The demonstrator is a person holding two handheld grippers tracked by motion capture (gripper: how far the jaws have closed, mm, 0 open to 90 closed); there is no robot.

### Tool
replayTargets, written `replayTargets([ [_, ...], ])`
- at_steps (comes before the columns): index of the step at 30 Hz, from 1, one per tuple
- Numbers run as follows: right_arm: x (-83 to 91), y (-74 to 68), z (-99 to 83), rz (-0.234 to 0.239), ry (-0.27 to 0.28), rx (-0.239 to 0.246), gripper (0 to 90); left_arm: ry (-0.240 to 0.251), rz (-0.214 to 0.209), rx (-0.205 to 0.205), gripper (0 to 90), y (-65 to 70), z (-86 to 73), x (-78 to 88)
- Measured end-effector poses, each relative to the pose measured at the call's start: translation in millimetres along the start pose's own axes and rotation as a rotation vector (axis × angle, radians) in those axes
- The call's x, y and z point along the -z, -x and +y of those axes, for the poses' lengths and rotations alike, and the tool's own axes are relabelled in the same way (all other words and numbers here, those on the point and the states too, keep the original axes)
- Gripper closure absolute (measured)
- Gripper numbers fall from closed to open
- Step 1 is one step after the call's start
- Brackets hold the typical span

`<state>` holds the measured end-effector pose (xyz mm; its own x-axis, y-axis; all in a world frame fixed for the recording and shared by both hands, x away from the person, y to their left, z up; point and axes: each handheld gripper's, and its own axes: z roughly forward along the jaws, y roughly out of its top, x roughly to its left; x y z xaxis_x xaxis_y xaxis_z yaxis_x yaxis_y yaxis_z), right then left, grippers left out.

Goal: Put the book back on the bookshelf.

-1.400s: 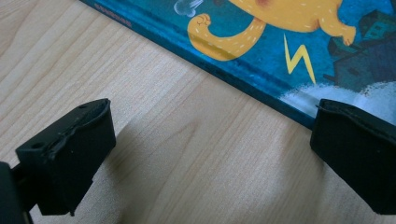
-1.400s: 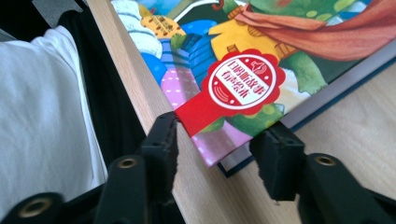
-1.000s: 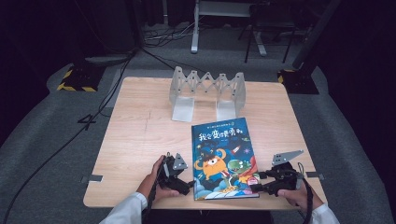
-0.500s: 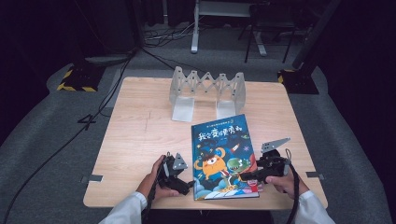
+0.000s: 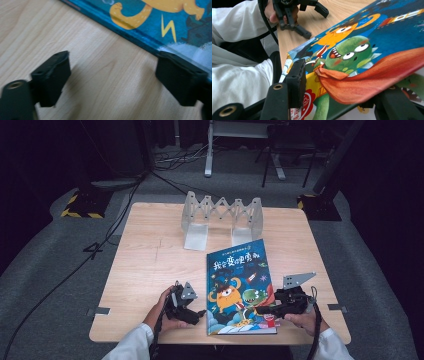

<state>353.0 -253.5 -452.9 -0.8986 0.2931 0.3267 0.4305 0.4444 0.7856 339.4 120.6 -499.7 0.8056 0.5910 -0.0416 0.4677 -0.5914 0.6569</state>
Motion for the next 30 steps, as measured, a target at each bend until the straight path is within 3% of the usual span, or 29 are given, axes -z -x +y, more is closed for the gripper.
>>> replayTargets([
  [3, 1.2, -4.7, 2.0, -0.006, 0.011, 0.025, 51.2, 0.002, -0.053, 0.012, 15.9, -2.9, -0.1, 2.2],
  [4, 1.2, -4.7, 2.0, -0.006, 0.011, 0.025, 51.2, 0.002, -0.053, 0.012, 16.1, -2.9, -0.1, 2.2],
  [5, 1.5, -7.9, 4.0, -0.017, 0.013, 0.045, 51.2, 0.015, -0.090, 0.031, 16.1, -2.2, 0.1, 2.2],
  [8, 1.9, -10.8, 5.1, -0.026, 0.018, 0.067, 51.2, 0.005, -0.097, 0.015, 16.0, -0.2, 1.6, 1.7],
  [14, 4.2, -25.5, 6.0, -0.075, 0.050, 0.169, 51.6, 0.008, -0.144, 0.015, 16.4, 1.7, 4.6, 0.3],
  [18, 5.1, -32.0, 4.4, -0.096, 0.069, 0.215, 51.7, 0.032, -0.195, 0.049, 16.6, -0.7, 6.8, 1.1],
  [26, 4.1, -36.1, 2.3, -0.126, 0.107, 0.275, 51.9, 0.082, -0.230, 0.079, 16.3, -2.3, 25.6, -4.7],
  [30, 4.9, -38.5, 2.2, -0.143, 0.116, 0.305, 51.9, 0.134, -0.276, 0.138, 15.7, -11.3, 31.3, -9.9],
])
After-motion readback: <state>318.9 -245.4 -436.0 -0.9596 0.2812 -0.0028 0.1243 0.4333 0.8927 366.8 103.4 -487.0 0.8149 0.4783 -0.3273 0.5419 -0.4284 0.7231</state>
